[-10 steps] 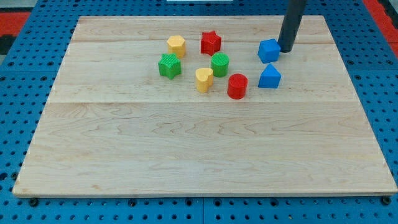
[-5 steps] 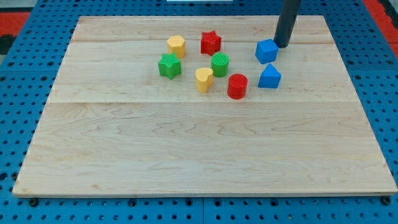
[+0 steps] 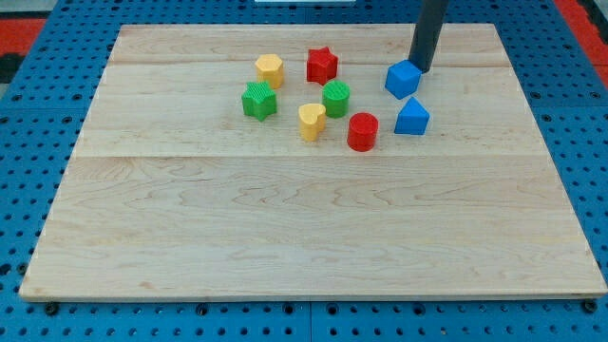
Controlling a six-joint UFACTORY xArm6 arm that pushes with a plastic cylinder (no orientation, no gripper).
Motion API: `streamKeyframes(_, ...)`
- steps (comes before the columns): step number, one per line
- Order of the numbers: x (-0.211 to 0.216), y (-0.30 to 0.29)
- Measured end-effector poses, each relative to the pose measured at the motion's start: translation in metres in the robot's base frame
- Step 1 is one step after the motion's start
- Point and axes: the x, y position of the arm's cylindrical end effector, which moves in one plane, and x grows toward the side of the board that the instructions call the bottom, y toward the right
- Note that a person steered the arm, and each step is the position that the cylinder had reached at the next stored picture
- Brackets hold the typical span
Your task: Move the blue cube towards the green circle
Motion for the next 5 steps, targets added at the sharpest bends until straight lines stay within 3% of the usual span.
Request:
streamKeyframes(2, 0.000, -0.007)
streamKeyframes(5, 0.036, 0.028)
